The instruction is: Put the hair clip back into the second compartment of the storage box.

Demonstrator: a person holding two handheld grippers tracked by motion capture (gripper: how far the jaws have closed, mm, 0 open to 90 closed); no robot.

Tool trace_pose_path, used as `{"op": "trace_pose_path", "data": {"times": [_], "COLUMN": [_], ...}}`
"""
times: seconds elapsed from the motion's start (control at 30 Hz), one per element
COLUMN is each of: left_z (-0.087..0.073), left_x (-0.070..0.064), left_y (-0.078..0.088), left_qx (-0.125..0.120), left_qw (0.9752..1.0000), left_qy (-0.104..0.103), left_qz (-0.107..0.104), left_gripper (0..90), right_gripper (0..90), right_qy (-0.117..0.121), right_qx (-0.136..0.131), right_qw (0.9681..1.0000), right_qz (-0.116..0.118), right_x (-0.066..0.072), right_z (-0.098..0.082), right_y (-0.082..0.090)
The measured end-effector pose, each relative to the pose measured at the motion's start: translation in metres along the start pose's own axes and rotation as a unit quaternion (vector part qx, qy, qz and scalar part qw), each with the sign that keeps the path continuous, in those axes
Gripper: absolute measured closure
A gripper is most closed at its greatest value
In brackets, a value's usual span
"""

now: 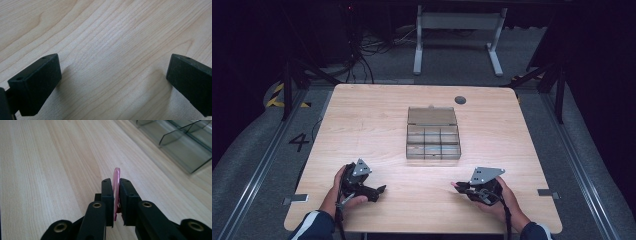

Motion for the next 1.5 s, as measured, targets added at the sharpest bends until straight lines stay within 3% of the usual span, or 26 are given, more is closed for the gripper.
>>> {"op": "trace_pose_path", "data": {"times": [0.33, 0.5, 0.9, 1.17, 1.5], "left_z": [0.000, 0.000, 0.000, 0.000, 0.000], "left_x": [0.000, 0.000, 0.000, 0.000, 0.000], "left_y": [0.000, 0.000, 0.000, 0.000, 0.000], "left_qx": [0.002, 0.002, 0.002, 0.002, 0.002], "left_qw": [1.0000, 1.0000, 1.0000, 1.0000, 1.0000], "left_qy": [0.000, 0.000, 0.000, 0.000, 0.000], "left_qz": [-0.001, -0.001, -0.001, -0.001, -0.001], "left_gripper": [0.3, 0.3, 0.3, 0.3, 0.4], "right_gripper": [83.4, 83.4, 83.4, 83.4, 83.5], "right_qy": [-0.014, -0.020, -0.021, -0.020, -0.009], "right_qx": [-0.015, -0.024, -0.015, -0.017, -0.016], "right_qw": [0.9995, 0.9992, 0.9992, 0.9988, 0.9988], "right_qz": [-0.024, -0.024, -0.030, -0.041, -0.046], "right_x": [-0.018, -0.026, -0.042, -0.057, -0.073], "right_z": [0.003, 0.008, 0.019, 0.031, 0.063], "right_y": [0.014, 0.018, 0.016, 0.019, 0.007]}}
Point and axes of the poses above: each handheld gripper's, and its own axes: y roughly backward along the jaws, z roughly out of its top, x roughly to its left, the point moved 1 cm from there along -y, roughly forward along the jaws, and after that the axes turned 12 degrees about y, right-handed, at the moved point
